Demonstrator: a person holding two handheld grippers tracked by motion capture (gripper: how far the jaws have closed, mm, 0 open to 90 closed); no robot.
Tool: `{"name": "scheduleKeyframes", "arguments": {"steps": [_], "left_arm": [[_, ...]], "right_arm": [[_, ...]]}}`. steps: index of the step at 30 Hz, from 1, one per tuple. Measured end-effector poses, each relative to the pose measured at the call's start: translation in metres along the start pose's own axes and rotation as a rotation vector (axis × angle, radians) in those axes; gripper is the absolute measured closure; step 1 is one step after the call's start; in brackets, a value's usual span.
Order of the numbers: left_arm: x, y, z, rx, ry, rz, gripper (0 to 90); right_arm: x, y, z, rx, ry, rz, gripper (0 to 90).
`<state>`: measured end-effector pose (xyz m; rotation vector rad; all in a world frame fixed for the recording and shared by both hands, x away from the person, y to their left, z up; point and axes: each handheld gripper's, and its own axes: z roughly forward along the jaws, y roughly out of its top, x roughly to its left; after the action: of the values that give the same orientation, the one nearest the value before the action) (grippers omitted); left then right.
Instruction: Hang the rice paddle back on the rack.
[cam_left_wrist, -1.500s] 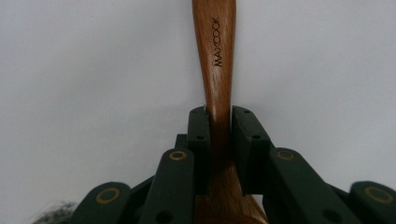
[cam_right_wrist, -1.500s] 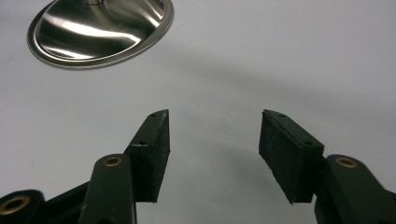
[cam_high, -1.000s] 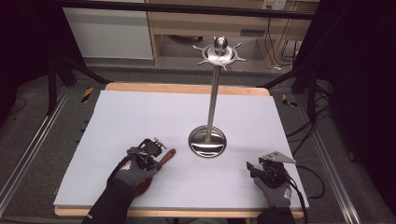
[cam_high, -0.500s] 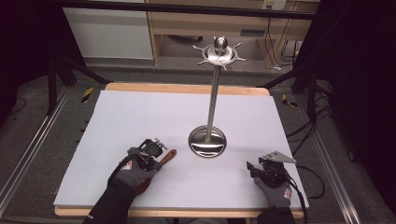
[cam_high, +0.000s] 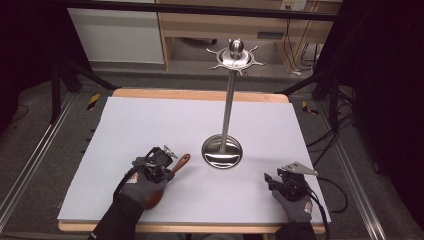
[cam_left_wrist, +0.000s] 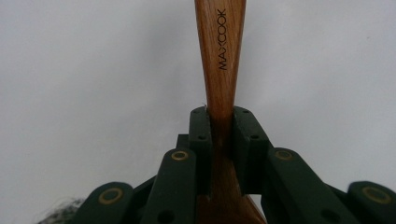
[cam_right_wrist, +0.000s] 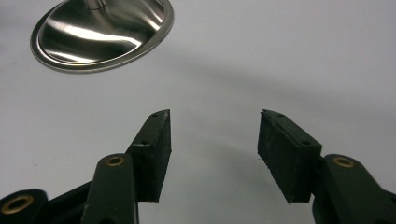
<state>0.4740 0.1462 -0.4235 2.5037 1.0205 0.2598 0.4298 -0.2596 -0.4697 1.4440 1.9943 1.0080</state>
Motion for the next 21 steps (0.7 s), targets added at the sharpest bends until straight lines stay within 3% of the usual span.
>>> {"name": "scheduleKeyframes", "arguments": {"steps": [21], "left_arm": [[0.003, -0.016, -0.038, -0.192, 0.0, -0.038, 78.6]], "right_arm": [[0.0, 0.0, 0.0, -0.007, -0.003, 0.003, 44.6]]}}
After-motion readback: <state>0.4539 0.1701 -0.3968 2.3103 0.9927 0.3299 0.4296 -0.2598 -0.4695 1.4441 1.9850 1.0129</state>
